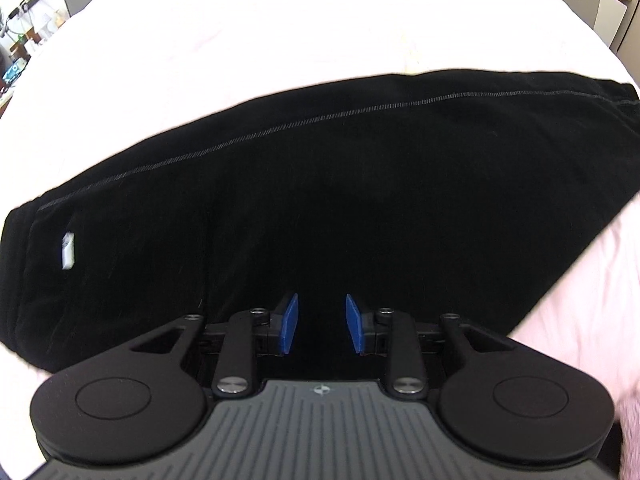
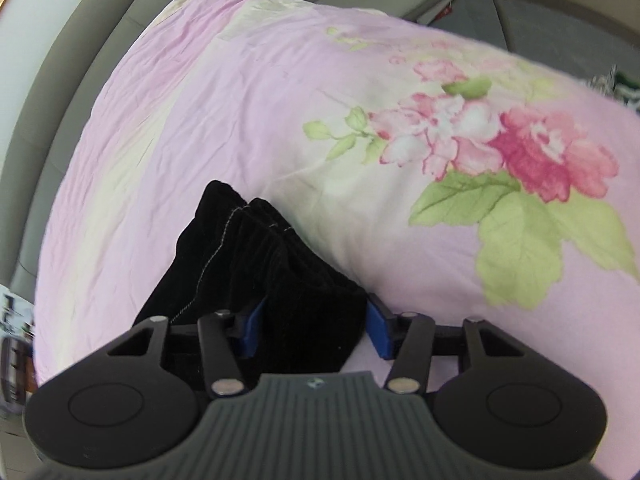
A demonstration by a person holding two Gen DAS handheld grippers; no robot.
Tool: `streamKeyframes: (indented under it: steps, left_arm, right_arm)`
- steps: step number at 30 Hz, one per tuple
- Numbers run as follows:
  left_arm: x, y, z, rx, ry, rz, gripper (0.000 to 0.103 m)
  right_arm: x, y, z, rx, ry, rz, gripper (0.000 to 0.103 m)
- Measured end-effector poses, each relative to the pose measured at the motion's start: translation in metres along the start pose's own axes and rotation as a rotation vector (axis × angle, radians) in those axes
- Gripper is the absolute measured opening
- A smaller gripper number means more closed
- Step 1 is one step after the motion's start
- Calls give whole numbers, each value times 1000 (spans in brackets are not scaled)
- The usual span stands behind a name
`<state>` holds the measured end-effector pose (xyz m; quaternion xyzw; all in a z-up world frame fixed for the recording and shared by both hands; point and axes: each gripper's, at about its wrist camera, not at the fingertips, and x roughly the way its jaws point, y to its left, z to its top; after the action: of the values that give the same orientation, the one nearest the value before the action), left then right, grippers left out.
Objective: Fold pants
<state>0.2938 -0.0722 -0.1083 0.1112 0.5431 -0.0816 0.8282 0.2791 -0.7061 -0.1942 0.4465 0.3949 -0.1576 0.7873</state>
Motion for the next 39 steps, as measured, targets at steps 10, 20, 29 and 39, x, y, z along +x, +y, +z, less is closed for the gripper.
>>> streamKeyframes:
  steps: [10, 20, 29, 39]
  left_arm:
    - [54, 5, 14, -53, 85, -16, 34]
    - [56, -2, 22, 31, 101, -12, 34]
    - [14, 29, 24, 3, -11, -96, 34]
    - [-28, 86, 27, -36, -106, -120, 34]
  right_arm:
    - [-11, 41, -9, -239, -61, -105, 30]
    - [-100, 147, -22, -410, -127, -35, 27]
    - [-137, 301, -109, -652, -130, 94, 26]
    - [-64, 414, -267, -889, 79, 158, 26]
